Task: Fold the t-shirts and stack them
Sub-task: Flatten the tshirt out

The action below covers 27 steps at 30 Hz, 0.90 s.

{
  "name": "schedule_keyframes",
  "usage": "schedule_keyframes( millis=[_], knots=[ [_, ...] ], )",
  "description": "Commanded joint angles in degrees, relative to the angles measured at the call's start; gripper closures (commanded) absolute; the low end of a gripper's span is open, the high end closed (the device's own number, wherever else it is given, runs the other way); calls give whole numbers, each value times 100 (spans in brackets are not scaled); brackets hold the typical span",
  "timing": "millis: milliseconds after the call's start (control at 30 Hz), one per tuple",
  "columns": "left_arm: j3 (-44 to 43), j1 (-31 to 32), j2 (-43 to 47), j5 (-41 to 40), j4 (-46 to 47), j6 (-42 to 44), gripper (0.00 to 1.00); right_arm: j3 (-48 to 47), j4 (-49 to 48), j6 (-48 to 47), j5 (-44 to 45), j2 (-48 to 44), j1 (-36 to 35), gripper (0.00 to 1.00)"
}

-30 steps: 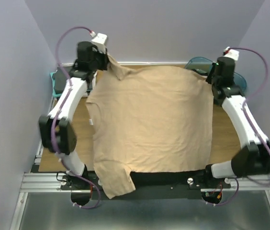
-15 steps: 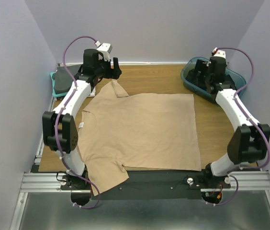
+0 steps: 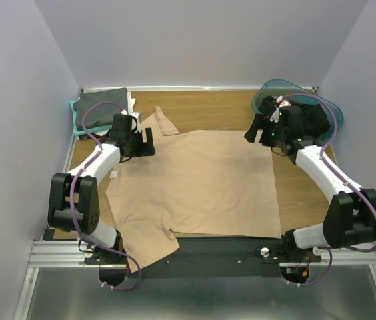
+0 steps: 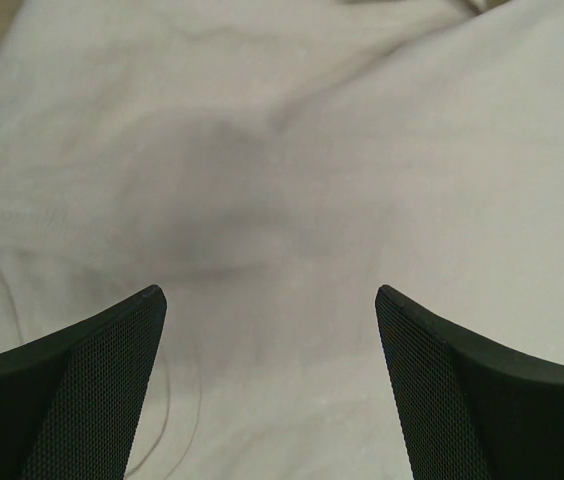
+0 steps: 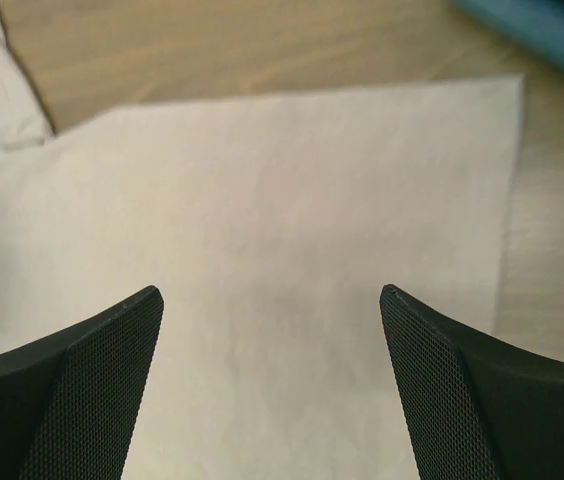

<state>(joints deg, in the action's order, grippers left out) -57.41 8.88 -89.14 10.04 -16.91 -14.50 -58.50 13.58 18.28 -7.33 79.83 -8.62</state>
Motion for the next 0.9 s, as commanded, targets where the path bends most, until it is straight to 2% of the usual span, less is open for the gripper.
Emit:
schedule_keyframes(
  millis=[0, 133, 433, 867],
  knots=[
    [273, -246, 538, -319, -93, -369, 7, 391, 127, 333, -453, -3, -253, 5],
    [563, -335, 626, -372, 46, -483, 7, 602, 127, 456, -489, 198, -359, 5],
    [1056, -440, 240, 209, 828, -843, 7, 814, 127, 781, -164, 1077, -360, 5],
    [758, -440, -946, 463, 1251, -835, 8, 630, 206, 1151, 803, 1886, -351, 5]
  ],
)
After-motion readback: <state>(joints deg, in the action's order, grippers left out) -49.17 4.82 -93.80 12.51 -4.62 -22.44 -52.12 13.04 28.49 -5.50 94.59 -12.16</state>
